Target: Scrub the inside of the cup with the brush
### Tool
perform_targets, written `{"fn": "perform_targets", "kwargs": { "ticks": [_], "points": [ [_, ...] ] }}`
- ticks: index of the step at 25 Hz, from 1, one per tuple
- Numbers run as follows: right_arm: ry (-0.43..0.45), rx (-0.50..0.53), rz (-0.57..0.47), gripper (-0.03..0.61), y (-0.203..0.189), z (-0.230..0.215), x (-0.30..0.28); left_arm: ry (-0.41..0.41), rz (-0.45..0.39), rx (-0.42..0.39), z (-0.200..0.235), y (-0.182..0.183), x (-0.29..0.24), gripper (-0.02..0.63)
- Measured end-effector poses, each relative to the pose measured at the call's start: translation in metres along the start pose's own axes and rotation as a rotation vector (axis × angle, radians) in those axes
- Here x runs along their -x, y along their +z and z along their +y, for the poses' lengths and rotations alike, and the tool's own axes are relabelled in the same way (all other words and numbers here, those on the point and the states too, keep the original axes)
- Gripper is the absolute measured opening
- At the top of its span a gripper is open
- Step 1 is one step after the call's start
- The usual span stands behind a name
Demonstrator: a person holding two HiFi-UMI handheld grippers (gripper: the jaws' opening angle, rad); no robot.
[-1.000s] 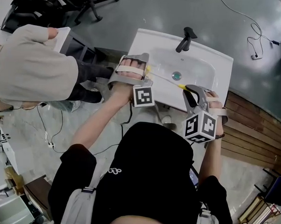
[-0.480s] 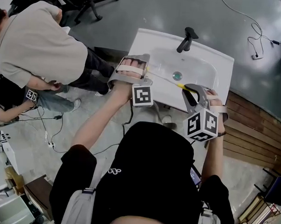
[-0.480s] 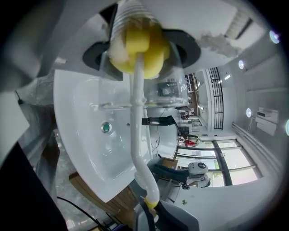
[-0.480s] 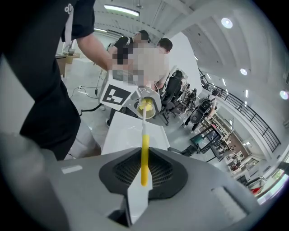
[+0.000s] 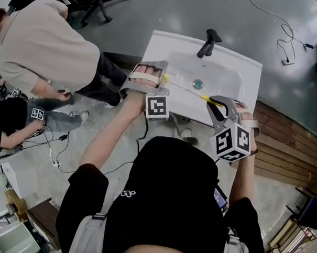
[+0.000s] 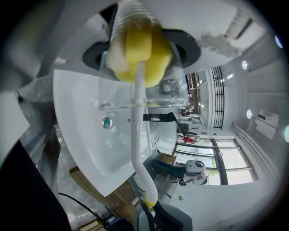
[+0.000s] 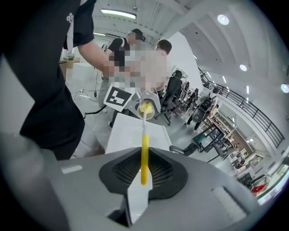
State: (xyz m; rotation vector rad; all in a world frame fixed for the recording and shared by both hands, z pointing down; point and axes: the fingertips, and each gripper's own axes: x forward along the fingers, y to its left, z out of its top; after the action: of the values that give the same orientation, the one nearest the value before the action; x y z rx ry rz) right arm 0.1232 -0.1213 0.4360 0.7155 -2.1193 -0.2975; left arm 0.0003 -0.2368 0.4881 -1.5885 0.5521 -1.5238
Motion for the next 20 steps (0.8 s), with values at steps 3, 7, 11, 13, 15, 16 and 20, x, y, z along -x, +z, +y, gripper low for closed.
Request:
{"fn": "perform_targets", "kwargs": {
  "ticks": [3,7,11,13,15,16,20],
  "points": [
    [0.002,-0.005,-0.002,0.049,-0.001,0.0,0.002,0.029,0.017,-0.043,0.007,-0.003,-0.002,0.276],
    [-0.006,-0.012,0.007,0.049,-0.008,-0.003,0.005,0.023,0.043,-0.023,0.008,-0.01,-0.01,0.276],
    [-0.017,-0.033,0.017,0.049,-0.019,-0.007,0.014,-0.029,0.06,0.021,0.002,-0.022,-0.01,0.276],
    [-0.015,-0.046,0.014,0.048,-0.024,-0.007,0.019,-0.043,0.076,0.032,0.001,-0.029,-0.01,0.277],
    [-0.014,-0.065,0.01,0.049,-0.03,-0.009,0.024,-0.053,0.093,0.059,0.001,-0.037,-0.01,0.277],
    [-0.016,-0.077,0.008,0.048,-0.033,-0.011,0.027,-0.056,0.102,0.073,0.001,-0.042,-0.01,0.278],
    [-0.037,-0.145,-0.009,0.048,-0.044,-0.018,0.038,-0.048,0.119,0.126,0.004,-0.057,-0.008,0.278]
  ]
}}
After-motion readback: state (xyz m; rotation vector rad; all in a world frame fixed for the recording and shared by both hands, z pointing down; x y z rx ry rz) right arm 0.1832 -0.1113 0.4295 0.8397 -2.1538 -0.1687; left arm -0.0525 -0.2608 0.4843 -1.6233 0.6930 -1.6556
